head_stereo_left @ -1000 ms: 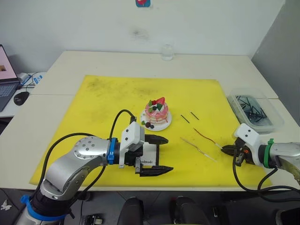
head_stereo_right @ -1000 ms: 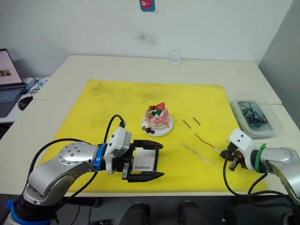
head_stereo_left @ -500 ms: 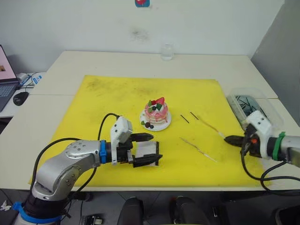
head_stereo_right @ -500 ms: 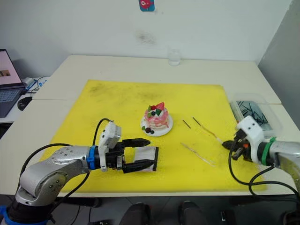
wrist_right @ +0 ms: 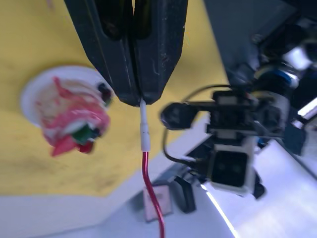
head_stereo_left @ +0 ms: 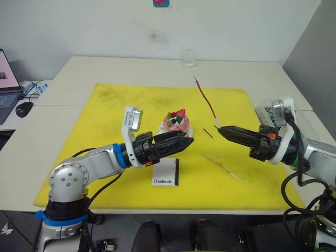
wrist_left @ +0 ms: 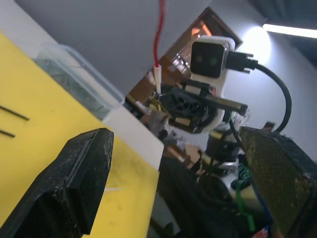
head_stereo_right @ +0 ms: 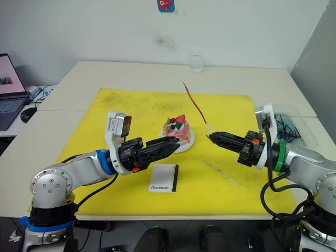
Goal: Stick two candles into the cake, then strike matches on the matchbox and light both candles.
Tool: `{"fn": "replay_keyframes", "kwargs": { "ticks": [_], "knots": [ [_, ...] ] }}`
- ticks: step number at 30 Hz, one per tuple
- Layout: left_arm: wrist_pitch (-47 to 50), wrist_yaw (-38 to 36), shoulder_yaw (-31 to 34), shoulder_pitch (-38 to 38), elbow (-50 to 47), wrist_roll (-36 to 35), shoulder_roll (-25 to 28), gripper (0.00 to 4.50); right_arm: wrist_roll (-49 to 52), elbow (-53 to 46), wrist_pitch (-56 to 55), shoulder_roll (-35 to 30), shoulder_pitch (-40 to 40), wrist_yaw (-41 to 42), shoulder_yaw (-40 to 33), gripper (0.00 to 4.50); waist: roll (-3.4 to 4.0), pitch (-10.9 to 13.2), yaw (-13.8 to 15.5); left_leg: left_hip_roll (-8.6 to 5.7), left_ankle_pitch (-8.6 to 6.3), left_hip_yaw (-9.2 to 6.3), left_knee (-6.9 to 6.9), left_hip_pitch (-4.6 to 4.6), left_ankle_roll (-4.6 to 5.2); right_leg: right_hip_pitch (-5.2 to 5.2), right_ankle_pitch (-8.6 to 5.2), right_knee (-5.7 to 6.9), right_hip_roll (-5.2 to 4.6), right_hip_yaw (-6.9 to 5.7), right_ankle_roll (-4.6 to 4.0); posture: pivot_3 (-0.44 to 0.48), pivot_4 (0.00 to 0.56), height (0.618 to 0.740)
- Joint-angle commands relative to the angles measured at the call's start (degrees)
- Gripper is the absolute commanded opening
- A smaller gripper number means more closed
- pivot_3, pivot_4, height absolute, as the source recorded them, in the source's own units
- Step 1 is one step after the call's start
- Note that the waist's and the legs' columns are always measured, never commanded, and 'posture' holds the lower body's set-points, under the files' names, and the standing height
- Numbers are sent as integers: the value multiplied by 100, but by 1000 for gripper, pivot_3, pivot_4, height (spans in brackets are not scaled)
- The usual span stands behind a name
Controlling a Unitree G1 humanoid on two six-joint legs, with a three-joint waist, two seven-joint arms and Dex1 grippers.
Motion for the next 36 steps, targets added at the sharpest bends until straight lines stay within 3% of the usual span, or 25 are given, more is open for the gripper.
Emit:
{"fn": "replay_keyframes", "kwargs": {
  "ticks": [1,6,23,26,36],
  "knots": [
    [-321,420,-7,-252,14,-512,-197,4500,1524,22,-854,-329,4,-1009,432,26,0,0,-1,-3,0,0,1,-1,0,0,0,1,0,0,0,0,150,729],
    [-432,523,-158,-300,33,-777,-307,4500,2413,-75,-1592,-758,119,-1554,1061,26,0,0,-7,-6,0,4,0,-1,0,0,0,-2,1,3,1,0,150,729],
    [-502,399,-360,-436,234,-1026,-380,4500,2477,-344,-2407,-1223,280,-1402,1768,26,0,0,11,-4,0,2,-1,-1,0,-1,0,-6,8,0,1,0,150,729],
    [-500,353,-390,-418,236,-1007,-375,3991,2477,-342,-2458,-1253,248,-1397,1834,0,0,0,11,-4,0,3,-1,-1,0,-1,0,-6,8,1,1,0,150,729],
    [-457,315,-442,-373,307,-1030,-358,933,2477,-335,-2555,-1327,174,-1384,1992,0,-1,0,13,-4,0,2,-2,-1,0,-1,0,-8,7,1,0,0,150,729]
  ]
}}
